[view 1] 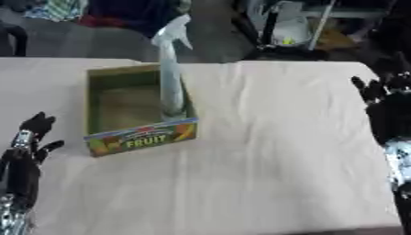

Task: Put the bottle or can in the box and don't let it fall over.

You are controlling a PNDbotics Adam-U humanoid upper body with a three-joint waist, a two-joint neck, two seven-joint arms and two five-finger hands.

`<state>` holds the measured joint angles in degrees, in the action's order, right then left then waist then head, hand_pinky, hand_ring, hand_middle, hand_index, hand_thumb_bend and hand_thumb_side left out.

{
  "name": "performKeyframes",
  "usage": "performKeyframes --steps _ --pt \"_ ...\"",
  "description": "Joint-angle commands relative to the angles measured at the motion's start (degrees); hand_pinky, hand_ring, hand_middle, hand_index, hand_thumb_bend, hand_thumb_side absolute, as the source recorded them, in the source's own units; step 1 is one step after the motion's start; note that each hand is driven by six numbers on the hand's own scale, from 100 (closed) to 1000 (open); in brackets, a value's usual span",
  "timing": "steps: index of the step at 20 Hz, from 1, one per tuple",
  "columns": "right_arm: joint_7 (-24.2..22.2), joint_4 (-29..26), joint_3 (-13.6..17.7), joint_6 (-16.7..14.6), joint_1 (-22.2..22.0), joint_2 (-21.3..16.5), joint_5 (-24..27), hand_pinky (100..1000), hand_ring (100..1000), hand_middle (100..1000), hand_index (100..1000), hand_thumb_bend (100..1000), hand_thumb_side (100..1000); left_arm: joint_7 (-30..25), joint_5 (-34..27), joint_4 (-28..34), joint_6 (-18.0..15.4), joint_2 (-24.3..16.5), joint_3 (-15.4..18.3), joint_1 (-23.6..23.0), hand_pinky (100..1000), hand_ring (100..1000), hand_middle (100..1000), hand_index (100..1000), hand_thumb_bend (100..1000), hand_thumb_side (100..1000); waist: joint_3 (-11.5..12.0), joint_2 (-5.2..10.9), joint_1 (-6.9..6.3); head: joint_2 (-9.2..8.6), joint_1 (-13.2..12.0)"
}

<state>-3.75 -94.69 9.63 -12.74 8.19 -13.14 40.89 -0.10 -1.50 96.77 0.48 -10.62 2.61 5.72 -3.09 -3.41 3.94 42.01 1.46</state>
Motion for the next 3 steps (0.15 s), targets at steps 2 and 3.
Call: performKeyframes --steps 2,3 --pt "1.2 -4.31 -1.5 1.45 -2.94 2.44 -9.5 769 365 485 1000 100 550 -0.51 0.24 0.66 0.09 -1.2 -0.58 0.16 817 1000 864 964 100 1000 -1.04 0.25 0.09 0.91 -1.94" --pt "1.19 -4.67 -1.92 1.75 -3.9 2.83 -11.2 779 377 501 1000 100 552 -0.75 0.3 0.61 0.08 -1.19 -0.85 0.14 817 1000 864 964 100 1000 -1.15 0.21 0.05 1.16 -2.24"
